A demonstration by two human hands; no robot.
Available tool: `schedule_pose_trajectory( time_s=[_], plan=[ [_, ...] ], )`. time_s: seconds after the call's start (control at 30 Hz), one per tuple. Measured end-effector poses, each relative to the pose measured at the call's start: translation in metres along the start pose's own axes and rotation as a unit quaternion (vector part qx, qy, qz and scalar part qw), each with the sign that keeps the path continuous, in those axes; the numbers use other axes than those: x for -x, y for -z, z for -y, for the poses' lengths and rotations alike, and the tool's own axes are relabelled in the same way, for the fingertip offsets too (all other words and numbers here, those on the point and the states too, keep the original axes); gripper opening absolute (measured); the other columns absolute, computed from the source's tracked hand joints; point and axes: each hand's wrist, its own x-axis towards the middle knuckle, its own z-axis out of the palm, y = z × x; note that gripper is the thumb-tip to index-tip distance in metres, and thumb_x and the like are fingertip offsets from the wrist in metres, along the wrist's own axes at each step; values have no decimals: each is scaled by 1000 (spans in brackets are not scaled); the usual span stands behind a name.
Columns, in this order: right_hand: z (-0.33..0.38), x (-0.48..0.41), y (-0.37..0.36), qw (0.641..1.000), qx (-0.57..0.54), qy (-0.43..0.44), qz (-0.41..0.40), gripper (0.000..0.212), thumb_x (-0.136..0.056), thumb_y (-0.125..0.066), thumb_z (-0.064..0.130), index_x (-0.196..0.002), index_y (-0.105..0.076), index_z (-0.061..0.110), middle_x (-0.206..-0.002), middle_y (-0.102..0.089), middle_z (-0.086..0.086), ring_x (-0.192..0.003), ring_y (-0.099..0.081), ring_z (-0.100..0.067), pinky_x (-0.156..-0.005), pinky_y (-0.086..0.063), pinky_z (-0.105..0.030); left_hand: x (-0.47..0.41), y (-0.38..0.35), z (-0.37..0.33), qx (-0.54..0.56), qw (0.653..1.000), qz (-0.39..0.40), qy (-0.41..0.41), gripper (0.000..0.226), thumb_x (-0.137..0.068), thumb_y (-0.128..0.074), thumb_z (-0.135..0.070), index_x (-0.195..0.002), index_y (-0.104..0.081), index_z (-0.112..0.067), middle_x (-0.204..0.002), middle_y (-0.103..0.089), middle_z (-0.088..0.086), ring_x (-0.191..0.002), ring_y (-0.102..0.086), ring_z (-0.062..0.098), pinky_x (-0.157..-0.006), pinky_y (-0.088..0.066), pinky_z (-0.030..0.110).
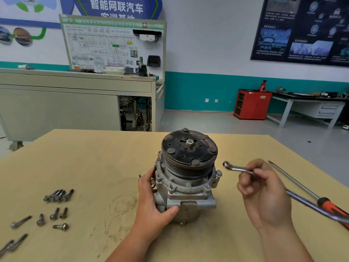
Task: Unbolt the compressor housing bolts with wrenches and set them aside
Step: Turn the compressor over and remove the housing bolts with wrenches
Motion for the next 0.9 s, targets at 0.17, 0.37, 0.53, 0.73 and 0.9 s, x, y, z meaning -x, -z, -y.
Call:
schedule_pose_trajectory(
  time_s=[0.17, 0.37, 0.53, 0.73, 0.9],
  plan=[
    [-13, 23, -13, 984, 168, 56, -36, 47, -88, -36, -8, -57, -61, 17, -48, -55, -8, -40, -43, -8, -39, -34, -15, 1, 0, -1, 0, 1000, -2, 7, 86, -55, -64, -47, -133, -29, -34, -133, -41, 7, -122, -49, 20, -105, -42, 40],
    [-22, 31, -27, 971, 210, 109, -32, 13, -73, -41, 9, -68, -52, 5, -49, -58, -10, -37, -44, -7, -38, -34, -14, 1, -2, 0, -2, 1000, 3, 9, 86, -57, -63, -49, -134, -26, -36, -133, -37, 5, -126, -45, 16, -108, -39, 39],
    [-15, 18, -21, 992, 97, 17, -77, 41, -86, -28, -7, -57, -52, 10, -41, -49, -8, -33, -37, -11, -36, -28, -12, 1, -2, 1, 5, 1000, 6, 3, 86, -58, -62, -48, -135, -26, -33, -134, -35, 6, -128, -44, 17, -109, -37, 36],
    [14, -33, -12, 974, 126, -172, 72, 26, -61, -35, 12, -43, -54, 16, -32, -35, -4, -26, -19, -7, -34, -21, -7, 0, -2, 2, 2, 1000, 6, 2, 85, -57, -61, -49, -134, -26, -36, -131, -35, 2, -127, -44, 15, -108, -37, 33],
    [14, -63, -21, 935, 108, -229, 248, 22, -39, -70, 26, -43, -52, 13, -33, -19, -1, -34, -5, -13, -35, -17, -9, 0, -1, 3, 6, 1000, 9, 3, 84, -56, -62, -46, -133, -27, -36, -131, -35, 4, -125, -45, 19, -108, -38, 43]
  ],
)
